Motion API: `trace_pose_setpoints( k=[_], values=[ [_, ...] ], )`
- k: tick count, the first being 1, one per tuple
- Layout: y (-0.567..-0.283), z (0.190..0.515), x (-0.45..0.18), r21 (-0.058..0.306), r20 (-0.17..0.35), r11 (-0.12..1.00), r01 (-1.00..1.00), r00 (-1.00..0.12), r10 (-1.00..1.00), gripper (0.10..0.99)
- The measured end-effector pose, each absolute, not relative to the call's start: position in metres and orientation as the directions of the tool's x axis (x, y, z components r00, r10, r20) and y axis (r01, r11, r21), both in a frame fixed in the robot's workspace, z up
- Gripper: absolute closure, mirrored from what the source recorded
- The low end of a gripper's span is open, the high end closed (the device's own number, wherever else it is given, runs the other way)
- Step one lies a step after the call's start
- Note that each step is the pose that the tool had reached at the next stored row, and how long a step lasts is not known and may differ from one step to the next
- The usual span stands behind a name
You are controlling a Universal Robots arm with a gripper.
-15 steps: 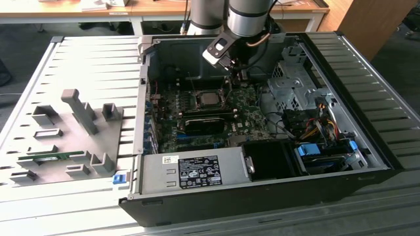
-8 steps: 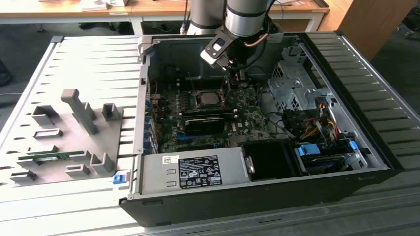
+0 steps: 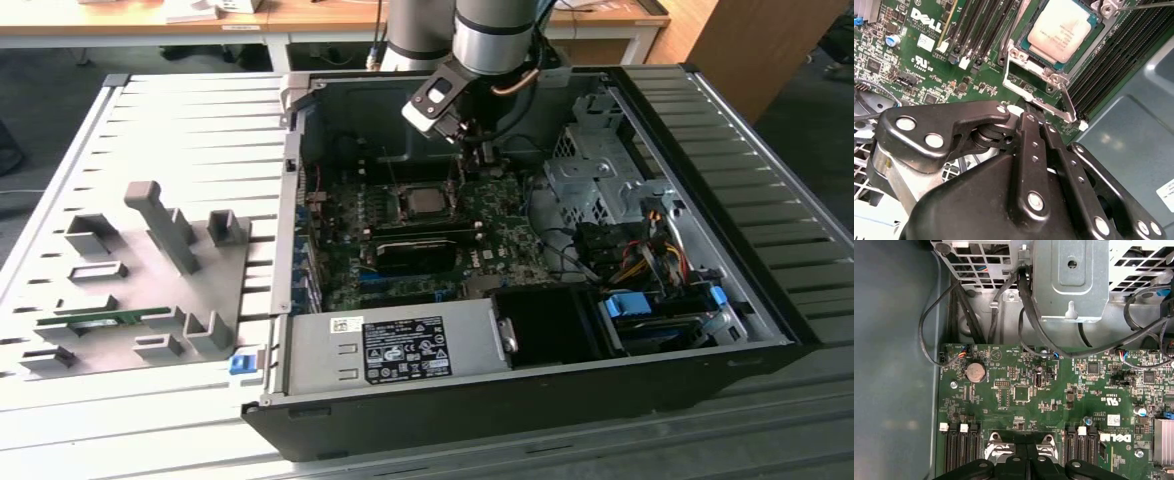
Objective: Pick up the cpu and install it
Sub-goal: 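Close the cpu cover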
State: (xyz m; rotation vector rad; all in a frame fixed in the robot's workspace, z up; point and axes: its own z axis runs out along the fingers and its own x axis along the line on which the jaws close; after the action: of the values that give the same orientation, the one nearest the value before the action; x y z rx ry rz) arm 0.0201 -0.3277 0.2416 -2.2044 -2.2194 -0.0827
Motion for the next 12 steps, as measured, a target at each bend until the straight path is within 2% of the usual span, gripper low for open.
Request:
trace_pose_setpoints(
  k=[12],
  values=[
    [-0.3277, 0.2415, 0.0098, 0.029, 0.046, 0.006, 1.000, -0.008, 0.999, 0.980]
  ],
)
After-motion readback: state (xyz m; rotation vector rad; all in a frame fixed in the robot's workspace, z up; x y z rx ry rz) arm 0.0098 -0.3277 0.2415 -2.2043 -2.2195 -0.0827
